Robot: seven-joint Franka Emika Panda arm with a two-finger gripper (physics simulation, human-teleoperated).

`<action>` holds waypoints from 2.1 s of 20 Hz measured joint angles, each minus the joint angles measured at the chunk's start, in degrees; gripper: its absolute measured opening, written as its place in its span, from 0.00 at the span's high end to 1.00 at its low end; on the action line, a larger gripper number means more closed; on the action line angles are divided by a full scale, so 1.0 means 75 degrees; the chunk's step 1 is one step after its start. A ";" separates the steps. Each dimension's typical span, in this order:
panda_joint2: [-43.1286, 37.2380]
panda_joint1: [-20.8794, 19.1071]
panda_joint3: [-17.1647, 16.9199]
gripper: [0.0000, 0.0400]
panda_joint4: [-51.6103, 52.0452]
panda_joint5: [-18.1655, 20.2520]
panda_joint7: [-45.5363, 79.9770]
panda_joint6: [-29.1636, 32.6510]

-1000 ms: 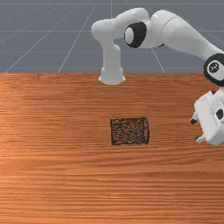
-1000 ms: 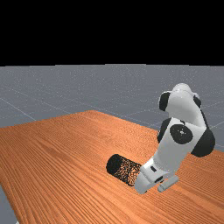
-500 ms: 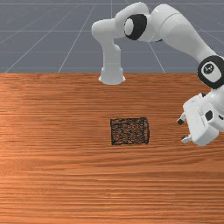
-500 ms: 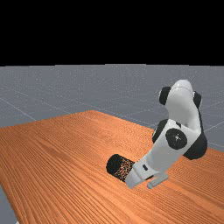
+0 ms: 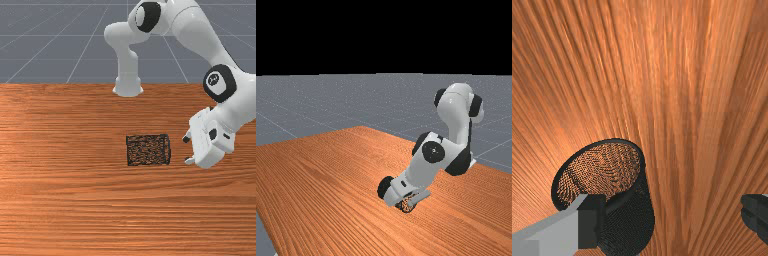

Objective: Rotate the holder till the hole upward

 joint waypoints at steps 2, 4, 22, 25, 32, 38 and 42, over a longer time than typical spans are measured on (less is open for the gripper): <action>0.0113 -0.0015 -0.0022 0.00 0.0066 0.0090 0.0302 0.0050; 0.0277 -0.0047 -0.0003 0.00 0.0146 0.0145 0.0393 0.0119; -0.0204 -0.0589 0.0591 0.99 -0.1095 0.0781 -0.0385 0.1514; -0.0447 -0.0657 0.0592 1.00 -0.1298 0.0818 -0.0463 0.1569; -0.0583 -0.0410 0.0270 1.00 -0.0980 0.0419 -0.0189 0.0935; -0.0105 -0.0158 -0.0022 0.37 -0.0052 0.0058 0.0041 0.0100; 0.0205 -0.0035 0.0254 0.05 0.0546 0.0375 0.0134 -0.0069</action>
